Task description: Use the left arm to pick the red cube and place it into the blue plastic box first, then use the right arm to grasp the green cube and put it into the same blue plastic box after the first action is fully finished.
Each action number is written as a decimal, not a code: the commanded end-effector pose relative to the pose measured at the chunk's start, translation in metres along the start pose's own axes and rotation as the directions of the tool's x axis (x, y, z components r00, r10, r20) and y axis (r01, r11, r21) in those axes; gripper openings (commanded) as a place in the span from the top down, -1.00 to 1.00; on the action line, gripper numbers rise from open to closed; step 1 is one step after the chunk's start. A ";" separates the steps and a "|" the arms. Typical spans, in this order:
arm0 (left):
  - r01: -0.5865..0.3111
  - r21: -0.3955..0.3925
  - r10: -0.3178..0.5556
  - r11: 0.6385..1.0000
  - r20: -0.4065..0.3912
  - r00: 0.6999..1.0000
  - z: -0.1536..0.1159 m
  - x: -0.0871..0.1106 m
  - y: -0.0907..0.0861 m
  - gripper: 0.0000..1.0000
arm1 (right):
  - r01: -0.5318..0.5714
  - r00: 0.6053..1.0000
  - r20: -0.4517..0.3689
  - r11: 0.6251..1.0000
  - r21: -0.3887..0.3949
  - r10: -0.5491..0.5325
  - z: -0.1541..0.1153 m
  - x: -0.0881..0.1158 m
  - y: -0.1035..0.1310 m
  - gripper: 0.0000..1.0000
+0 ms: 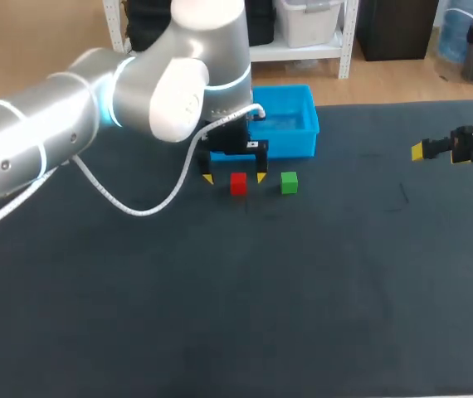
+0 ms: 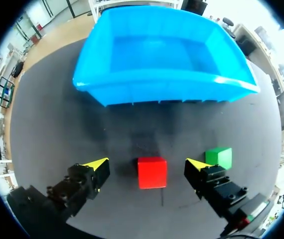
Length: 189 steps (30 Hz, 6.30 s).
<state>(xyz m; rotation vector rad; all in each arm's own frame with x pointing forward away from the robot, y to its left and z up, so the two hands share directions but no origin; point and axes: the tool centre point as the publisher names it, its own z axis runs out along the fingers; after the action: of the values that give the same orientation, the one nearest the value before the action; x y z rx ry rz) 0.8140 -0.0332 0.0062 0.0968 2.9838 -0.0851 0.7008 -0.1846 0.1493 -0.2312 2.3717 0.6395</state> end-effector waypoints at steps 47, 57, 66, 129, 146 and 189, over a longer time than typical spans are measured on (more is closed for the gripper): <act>-0.023 0.014 0.020 1.000 0.189 0.982 -0.074 0.003 0.016 1.00 | 0.001 1.000 0.000 1.000 0.000 -0.001 0.000 0.000 0.000 -1.00; -0.093 0.051 0.074 0.994 0.295 0.953 -0.129 0.004 0.028 1.00 | 0.001 1.000 0.000 1.000 0.000 -0.001 0.000 0.000 0.000 -1.00; -0.149 0.054 0.120 0.987 0.362 0.924 -0.151 0.008 0.035 1.00 | 0.001 1.000 0.000 1.000 0.000 -0.001 0.000 0.000 0.000 -1.00; -0.306 0.145 0.243 0.941 0.340 0.909 -0.044 -0.153 -0.002 1.00 | 0.001 1.000 0.000 1.000 0.000 -0.001 0.000 0.000 0.000 -1.00; -0.301 0.136 0.248 0.944 0.310 0.918 -0.043 -0.149 -0.008 -1.00 | 0.001 1.000 0.000 1.000 0.000 -0.001 0.000 0.000 0.000 -1.00; -0.416 0.096 0.292 0.904 0.572 0.766 -0.152 0.061 0.111 -1.00 | 0.001 1.000 0.000 1.000 0.000 -0.001 0.000 0.000 0.000 -1.00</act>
<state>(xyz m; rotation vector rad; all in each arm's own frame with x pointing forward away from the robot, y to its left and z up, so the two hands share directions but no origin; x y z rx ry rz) 0.8262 0.0410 0.1583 0.6584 2.6228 -0.2538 0.7008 -0.1846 0.1493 -0.2311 2.3717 0.6394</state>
